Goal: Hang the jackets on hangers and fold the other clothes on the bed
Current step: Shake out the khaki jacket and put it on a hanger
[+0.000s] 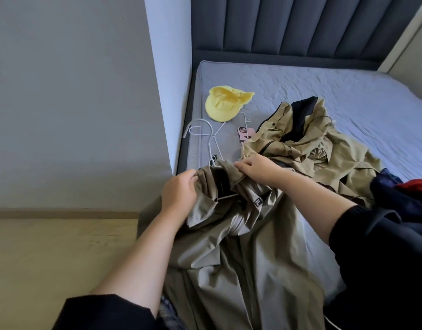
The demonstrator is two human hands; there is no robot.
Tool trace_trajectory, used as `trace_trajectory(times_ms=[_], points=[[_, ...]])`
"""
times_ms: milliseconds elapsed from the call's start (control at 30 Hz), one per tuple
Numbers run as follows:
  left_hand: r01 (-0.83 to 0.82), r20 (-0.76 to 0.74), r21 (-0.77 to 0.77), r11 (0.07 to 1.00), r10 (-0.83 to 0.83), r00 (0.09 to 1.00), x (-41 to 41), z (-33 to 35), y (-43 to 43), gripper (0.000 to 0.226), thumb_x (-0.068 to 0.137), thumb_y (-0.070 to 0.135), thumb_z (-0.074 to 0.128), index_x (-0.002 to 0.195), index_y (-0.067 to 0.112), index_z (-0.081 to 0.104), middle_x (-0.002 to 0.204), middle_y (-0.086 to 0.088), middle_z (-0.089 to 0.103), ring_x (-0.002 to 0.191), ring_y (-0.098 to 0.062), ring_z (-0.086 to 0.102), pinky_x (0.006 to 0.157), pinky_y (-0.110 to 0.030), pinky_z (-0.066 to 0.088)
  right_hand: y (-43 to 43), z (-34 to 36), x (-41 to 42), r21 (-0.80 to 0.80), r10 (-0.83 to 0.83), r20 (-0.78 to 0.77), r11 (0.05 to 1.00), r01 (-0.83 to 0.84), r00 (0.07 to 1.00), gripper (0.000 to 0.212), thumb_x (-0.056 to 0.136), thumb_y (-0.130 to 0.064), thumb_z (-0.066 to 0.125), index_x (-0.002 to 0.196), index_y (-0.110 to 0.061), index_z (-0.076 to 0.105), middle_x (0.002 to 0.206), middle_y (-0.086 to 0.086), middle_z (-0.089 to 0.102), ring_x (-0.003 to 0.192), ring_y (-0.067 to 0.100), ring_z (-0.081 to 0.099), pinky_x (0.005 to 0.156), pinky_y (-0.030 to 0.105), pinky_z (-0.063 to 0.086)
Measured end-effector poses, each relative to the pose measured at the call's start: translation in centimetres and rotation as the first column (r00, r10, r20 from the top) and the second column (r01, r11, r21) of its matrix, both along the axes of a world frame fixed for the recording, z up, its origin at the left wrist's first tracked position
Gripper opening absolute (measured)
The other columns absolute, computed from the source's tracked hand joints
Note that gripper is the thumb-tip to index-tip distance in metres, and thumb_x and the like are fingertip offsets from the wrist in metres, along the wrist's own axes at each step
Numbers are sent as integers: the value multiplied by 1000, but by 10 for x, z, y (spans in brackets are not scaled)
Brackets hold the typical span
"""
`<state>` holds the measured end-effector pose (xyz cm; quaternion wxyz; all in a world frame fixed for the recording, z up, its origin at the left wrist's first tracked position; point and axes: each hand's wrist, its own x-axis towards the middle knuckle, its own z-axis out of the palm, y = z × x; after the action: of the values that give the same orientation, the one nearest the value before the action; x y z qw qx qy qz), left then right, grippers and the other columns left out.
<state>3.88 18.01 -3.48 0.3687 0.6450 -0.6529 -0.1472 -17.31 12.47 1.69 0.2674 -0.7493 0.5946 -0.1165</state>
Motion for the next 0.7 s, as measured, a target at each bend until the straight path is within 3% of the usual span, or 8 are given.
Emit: trace_trajectory(times_ms=[67,133,200,267,367,500,700], points=[[-53,-10,2,999,53,999,-9,9,1,19,94,10,49,76,6,53,65,-9,53,72,-37,54,62,-40,41,-1,5,1,-40,-71,64,996,74,995,38,97,-31,51,67,-14,67,61,-6,63,63,15,55,55,20,39],[-103,9,-9,995,103,995,-13,26,-1,18,95,13,47,81,7,56,76,-14,61,76,-37,55,61,-38,39,-3,20,6,-84,-107,82,990,114,991,48,97,-27,52,50,-18,44,44,-8,42,50,11,40,45,20,27],[-133,32,-64,989,135,990,-9,49,-4,19,95,14,47,77,10,54,76,-15,61,75,-39,54,58,-35,32,-3,41,13,-103,-96,105,989,106,990,48,98,-28,50,52,-18,42,51,-5,40,52,12,39,47,21,27],[-146,58,-128,981,155,986,3,75,-7,21,95,14,48,74,10,53,73,-17,60,73,-40,53,56,-33,26,-1,66,20,-120,-47,136,991,64,990,42,98,-32,50,58,-19,52,56,-4,49,57,11,46,55,20,32],[-151,113,-208,966,177,978,26,121,-9,20,94,15,50,79,6,58,76,-18,63,74,-40,54,57,-35,30,4,104,34,-178,9,189,984,25,982,34,95,-34,53,64,-20,58,60,-2,55,61,12,49,59,28,36],[-139,158,-308,941,195,968,53,195,-5,18,94,16,51,84,7,63,83,-19,66,81,-40,58,64,-39,42,13,155,68,-345,-64,318,922,178,946,38,92,-25,59,56,-20,48,52,-6,44,55,12,44,50,26,31],[-180,211,-465,867,306,928,105,314,30,20,94,17,51,78,10,60,83,-17,65,83,-38,57,64,-35,36,43,247,132,-553,7,487,776,303,873,23,87,-28,61,72,-10,64,67,4,64,73,26,59,67,30,43]])
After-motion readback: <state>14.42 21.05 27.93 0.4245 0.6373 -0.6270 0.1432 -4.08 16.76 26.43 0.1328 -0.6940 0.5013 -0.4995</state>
